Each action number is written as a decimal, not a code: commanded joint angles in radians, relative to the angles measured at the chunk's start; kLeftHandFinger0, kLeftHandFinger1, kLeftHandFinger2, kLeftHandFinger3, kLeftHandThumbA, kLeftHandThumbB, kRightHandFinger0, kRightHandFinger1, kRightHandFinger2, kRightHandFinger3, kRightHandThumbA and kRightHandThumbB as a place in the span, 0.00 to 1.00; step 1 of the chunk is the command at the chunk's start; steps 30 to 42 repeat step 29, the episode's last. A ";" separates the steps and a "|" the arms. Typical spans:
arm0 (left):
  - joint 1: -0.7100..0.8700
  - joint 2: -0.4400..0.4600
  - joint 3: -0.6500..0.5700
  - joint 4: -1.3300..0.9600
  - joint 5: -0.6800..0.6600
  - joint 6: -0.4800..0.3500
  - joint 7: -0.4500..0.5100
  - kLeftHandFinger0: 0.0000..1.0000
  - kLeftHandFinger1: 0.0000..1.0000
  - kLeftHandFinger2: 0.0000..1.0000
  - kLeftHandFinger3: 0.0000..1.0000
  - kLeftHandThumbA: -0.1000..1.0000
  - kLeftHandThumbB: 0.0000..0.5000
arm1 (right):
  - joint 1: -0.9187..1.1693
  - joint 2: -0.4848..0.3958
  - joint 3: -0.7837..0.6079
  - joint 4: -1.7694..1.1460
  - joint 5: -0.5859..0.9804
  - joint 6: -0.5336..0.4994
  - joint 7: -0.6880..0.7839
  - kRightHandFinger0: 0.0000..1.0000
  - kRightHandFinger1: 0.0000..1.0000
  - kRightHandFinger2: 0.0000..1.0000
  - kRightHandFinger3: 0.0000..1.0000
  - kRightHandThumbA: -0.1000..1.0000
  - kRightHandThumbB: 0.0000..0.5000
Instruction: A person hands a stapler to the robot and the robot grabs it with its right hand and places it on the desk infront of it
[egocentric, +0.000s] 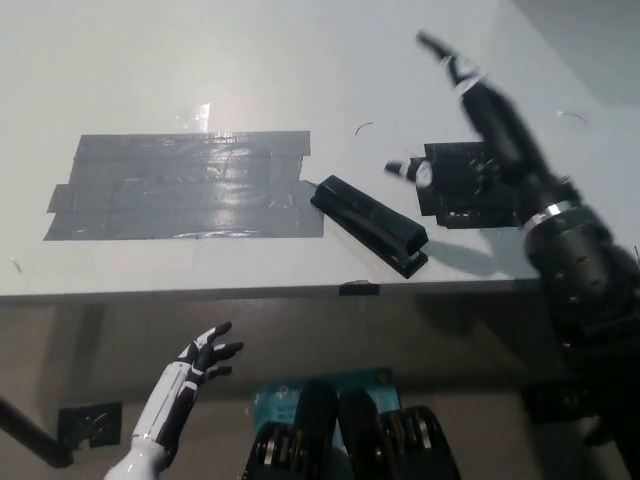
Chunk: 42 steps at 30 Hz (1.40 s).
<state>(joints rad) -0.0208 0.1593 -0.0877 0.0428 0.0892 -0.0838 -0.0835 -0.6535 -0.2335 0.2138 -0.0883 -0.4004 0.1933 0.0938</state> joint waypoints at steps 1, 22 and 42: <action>-0.039 0.011 0.011 -0.017 -0.010 -0.005 -0.013 0.84 0.88 0.81 0.91 1.00 0.95 | -0.049 -0.032 -0.089 -0.265 0.040 0.046 0.025 1.00 1.00 1.00 1.00 1.00 0.86; 0.055 -0.021 0.008 0.018 -0.045 -0.096 -0.006 1.00 1.00 1.00 1.00 1.00 0.95 | 0.725 0.117 -0.120 -0.337 0.299 -0.160 -0.006 1.00 1.00 1.00 1.00 1.00 0.75; 0.068 -0.032 0.011 0.025 -0.041 -0.099 0.002 1.00 1.00 1.00 1.00 1.00 0.95 | 0.701 0.132 -0.133 -0.099 0.364 -0.169 0.050 1.00 1.00 1.00 1.00 0.98 0.68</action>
